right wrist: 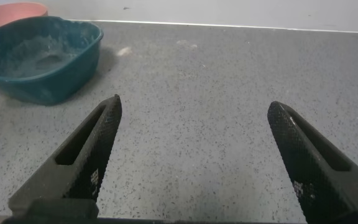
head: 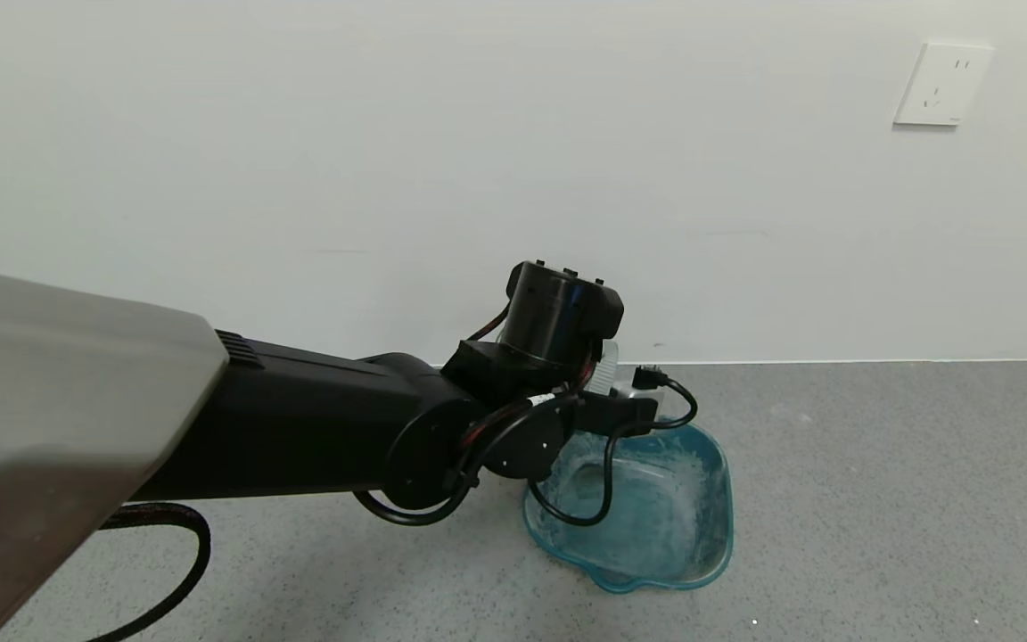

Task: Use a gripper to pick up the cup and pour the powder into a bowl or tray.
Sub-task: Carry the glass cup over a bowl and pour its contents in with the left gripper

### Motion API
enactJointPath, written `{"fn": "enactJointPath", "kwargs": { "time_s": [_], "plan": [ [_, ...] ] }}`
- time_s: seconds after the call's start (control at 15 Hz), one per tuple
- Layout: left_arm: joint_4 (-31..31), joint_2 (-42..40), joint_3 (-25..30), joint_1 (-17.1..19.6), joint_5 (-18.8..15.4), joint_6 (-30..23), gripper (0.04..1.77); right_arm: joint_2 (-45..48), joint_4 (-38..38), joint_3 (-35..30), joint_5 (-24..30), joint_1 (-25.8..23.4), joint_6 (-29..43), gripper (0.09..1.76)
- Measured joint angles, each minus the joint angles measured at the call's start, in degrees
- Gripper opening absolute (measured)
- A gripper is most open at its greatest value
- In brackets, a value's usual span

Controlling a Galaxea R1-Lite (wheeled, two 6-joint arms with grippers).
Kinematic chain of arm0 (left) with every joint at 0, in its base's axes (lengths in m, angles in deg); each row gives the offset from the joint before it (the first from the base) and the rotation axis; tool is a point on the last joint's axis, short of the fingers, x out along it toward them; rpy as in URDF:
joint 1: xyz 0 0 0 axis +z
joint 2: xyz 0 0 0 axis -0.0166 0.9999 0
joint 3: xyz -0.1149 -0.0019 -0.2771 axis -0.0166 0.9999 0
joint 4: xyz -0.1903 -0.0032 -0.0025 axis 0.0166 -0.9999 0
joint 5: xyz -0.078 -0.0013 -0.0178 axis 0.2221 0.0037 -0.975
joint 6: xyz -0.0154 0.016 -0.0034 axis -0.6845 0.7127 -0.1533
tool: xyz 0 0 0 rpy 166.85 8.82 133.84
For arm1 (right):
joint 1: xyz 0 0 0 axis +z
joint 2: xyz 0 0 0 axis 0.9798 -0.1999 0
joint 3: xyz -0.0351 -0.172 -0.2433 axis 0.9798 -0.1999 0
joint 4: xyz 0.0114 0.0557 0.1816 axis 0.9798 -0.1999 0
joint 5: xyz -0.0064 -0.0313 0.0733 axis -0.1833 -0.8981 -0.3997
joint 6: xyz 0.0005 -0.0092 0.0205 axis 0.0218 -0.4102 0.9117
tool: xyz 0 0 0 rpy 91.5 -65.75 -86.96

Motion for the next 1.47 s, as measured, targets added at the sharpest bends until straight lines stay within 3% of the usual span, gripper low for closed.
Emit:
{"fn": "enactJointPath", "kwargs": {
  "time_s": [0.13, 1.33, 1.47],
  "plan": [
    [0.0, 0.2, -0.1, -0.3, 0.1, 0.6, 1.28, 0.0, 0.0, 0.0, 0.0, 0.0, 0.0, 1.71],
    [0.5, 1.0, 0.1, -5.8, 13.4, 5.7, 1.28, 0.0, 0.0, 0.0, 0.0, 0.0, 0.0, 1.71],
    [0.3, 1.0, 0.1, -6.1, 13.7, 5.9, 1.28, 0.0, 0.0, 0.0, 0.0, 0.0, 0.0, 1.71]
  ]
}}
